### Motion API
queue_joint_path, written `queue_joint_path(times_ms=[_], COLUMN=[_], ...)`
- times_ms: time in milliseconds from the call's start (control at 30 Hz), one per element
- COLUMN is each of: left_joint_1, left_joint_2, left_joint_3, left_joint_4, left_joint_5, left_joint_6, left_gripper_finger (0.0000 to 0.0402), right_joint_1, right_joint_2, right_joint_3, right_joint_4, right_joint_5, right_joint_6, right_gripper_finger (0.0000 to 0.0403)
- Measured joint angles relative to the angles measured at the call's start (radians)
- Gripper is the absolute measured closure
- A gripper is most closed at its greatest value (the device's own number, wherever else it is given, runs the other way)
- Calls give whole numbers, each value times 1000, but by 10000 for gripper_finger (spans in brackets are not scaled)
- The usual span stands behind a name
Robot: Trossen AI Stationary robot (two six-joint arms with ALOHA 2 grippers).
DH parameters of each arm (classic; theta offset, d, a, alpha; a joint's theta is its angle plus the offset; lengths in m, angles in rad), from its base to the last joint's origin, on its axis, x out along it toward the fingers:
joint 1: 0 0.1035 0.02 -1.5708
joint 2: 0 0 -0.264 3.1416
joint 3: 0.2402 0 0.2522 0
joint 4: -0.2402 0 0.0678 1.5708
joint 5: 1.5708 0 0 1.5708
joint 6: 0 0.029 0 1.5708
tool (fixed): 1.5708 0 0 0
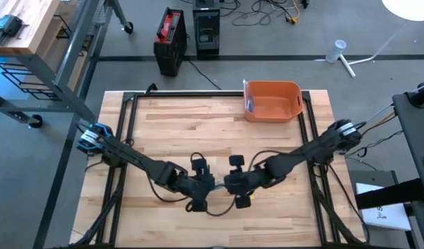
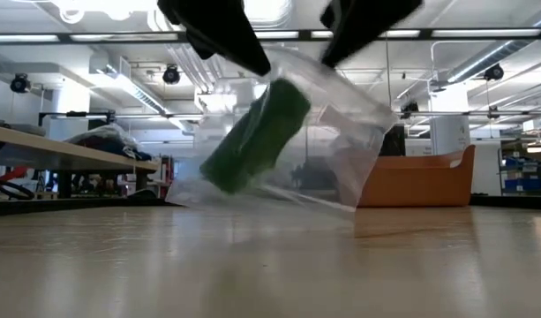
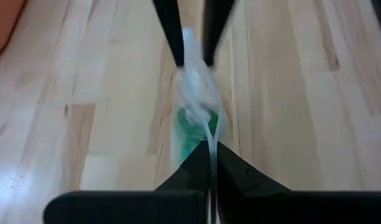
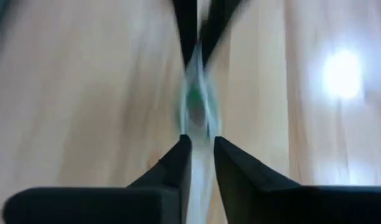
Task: Roll bandage
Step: Put the rolled green bandage inside the transparent zip bag
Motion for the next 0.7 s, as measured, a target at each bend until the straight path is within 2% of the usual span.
queue_joint_path(times_ms=[133,400,600,700], left_joint_1=[-1,-2,-4,-4], left_joint_2=[7,-4,-9,-10], left_joint_3=[0,1,4,4], left_joint_4=[7,24,24,25], left_joint_5=[0,-9,-10,-18], left_joint_6=[3,29,32,35], left_gripper_finger=[401,401,401,401], right_joint_1=[0,7,2,23], right_joint_2=[34,14,23,-31], right_joint_3=[51,58,73,118], right_joint_4=[-139,30,-19,15], right_joint_5=[1,12,-13,52], right_joint_6=[46,-10,-11,-29], right_gripper_finger=[369,389,390,390])
